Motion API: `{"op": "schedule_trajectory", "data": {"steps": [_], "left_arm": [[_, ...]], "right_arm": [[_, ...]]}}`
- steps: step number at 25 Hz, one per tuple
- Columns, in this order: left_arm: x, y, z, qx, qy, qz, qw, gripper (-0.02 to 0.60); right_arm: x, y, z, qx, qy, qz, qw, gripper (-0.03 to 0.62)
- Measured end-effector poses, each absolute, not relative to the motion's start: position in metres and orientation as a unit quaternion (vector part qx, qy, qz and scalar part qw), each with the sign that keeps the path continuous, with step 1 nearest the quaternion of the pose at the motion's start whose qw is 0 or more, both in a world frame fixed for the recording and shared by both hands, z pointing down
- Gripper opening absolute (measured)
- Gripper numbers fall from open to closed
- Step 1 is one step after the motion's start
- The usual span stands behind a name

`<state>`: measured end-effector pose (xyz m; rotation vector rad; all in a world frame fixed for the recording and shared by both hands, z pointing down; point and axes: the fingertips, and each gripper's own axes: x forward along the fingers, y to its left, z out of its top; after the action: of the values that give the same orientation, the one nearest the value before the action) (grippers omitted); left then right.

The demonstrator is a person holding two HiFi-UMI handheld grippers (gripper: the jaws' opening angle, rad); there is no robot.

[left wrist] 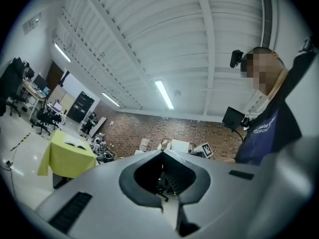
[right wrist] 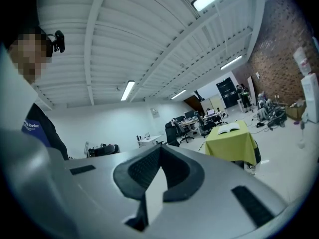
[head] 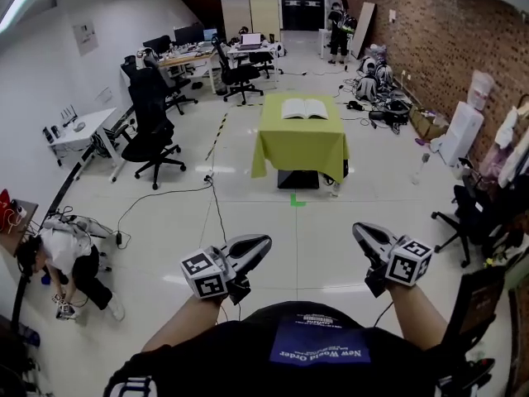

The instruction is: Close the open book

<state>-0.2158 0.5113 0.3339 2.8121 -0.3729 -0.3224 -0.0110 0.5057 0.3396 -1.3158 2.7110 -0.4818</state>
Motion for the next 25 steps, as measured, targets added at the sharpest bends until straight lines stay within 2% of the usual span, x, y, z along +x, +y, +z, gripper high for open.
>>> {"op": "schedule_trajectory", "data": {"steps": [5,12,17,25], "left_arm": [[-0.229,0.481,0.330,0.979,-0.094,-0.115,0.143,0.006],[-0.243,0.443,0.339,0.973,-0.085,-0.130,0.170,0.006],[-0.214,0.422,0.353,0.972,-0.098,-0.128,0.170,0.006],[-0.151,0.393,0.329,0.964,-0.153,-0.158,0.150,0.006]], "right_arm": [[-0.030,0.482,0.332,-0.451,0.874,-0.162,0.080,-0.014],[-0.027,0.455,0.332,-0.472,0.860,-0.177,0.080,-0.014],[-0.003,0.426,0.345,-0.455,0.871,-0.173,0.071,-0.014],[0.034,0.374,0.331,-0.376,0.912,-0.158,0.046,-0.014]]}}
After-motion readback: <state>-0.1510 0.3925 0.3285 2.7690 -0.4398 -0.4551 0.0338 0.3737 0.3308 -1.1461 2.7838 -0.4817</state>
